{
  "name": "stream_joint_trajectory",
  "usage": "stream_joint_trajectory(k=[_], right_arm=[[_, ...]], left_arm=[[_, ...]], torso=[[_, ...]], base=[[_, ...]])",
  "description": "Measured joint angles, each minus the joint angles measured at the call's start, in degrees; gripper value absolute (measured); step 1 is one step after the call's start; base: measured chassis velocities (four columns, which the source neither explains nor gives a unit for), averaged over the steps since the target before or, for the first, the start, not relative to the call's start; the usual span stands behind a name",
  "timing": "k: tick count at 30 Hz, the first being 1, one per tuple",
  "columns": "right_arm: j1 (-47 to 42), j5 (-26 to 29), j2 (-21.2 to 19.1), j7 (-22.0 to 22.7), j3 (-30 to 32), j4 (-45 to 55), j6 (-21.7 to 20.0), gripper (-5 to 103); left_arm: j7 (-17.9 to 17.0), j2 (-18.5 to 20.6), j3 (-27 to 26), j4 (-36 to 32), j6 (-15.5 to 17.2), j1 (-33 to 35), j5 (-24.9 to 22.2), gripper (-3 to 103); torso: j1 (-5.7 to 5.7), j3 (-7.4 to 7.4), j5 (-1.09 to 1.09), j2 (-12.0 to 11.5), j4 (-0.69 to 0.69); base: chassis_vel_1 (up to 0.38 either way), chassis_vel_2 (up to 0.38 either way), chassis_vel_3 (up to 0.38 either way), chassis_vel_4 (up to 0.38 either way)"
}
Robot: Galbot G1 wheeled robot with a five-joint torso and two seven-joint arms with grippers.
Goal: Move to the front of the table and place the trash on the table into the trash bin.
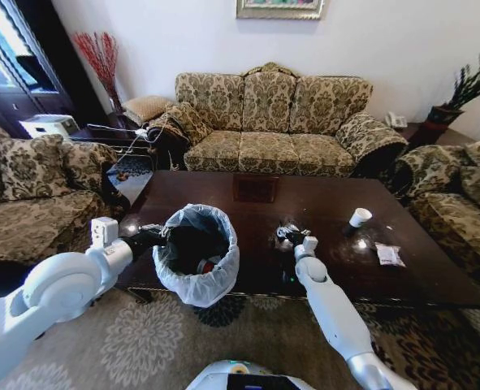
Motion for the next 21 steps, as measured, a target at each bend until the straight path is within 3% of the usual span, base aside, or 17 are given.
stream_joint_trajectory(k=[5,9,11,12,16,17,20,21], right_arm=[[0.19,3.74,0.06,1.69,0.27,-1.59,0.65,84],[-0.17,3.76,-0.2,0.93,0.4,-1.85,0.96,68],[-0.23,3.76,-0.24,0.86,0.41,-1.86,0.96,68],[-0.44,3.75,-0.39,0.7,0.44,-1.8,0.89,57],[-1.03,3.75,-0.63,0.53,0.47,-1.4,0.78,51],[-1.47,3.76,-0.72,0.46,0.46,-1.15,0.77,40],[-2.01,3.79,-0.68,0.43,0.46,-1.03,0.77,36],[-2.32,3.79,-0.61,0.43,0.47,-0.95,0.78,29]], left_arm=[[0.18,0.18,0.05,0.09,-0.08,-0.13,0.02,3],[0.2,0.1,0.15,0.22,-0.09,-0.06,0.16,3],[0.2,0.09,0.17,0.23,-0.09,-0.06,0.19,3],[0.21,0.06,0.18,0.23,-0.09,-0.09,0.2,3],[0.22,0.05,0.18,0.23,-0.09,-0.08,0.22,3],[0.22,0.03,0.18,0.23,-0.09,-0.07,0.23,3],[0.23,0.01,0.18,0.24,-0.09,-0.07,0.26,3],[0.24,0.01,0.18,0.22,-0.1,-0.08,0.27,3]], torso=[[0.0,0.0,0.04,0.0,-0.01],[-0.01,-0.02,-0.01,0.01,-0.01],[-0.01,-0.02,-0.01,0.01,-0.01],[-0.02,-0.03,-0.02,0.01,0.0],[-0.02,-0.03,0.0,0.02,0.01],[-0.01,-0.04,0.0,0.02,0.01],[-0.02,-0.04,-0.01,0.02,0.01],[-0.02,-0.04,-0.01,0.03,0.01]], base=[[0.0,0.0,0.0,0.0],[0.0,0.0,0.0,0.0],[0.0,0.0,0.0,0.0],[0.0,0.0,0.0,0.0],[0.0,0.0,0.0,0.0],[0.0,0.0,0.0,0.0],[0.0,0.0,0.0,0.0],[0.0,0.0,0.0,0.0]])
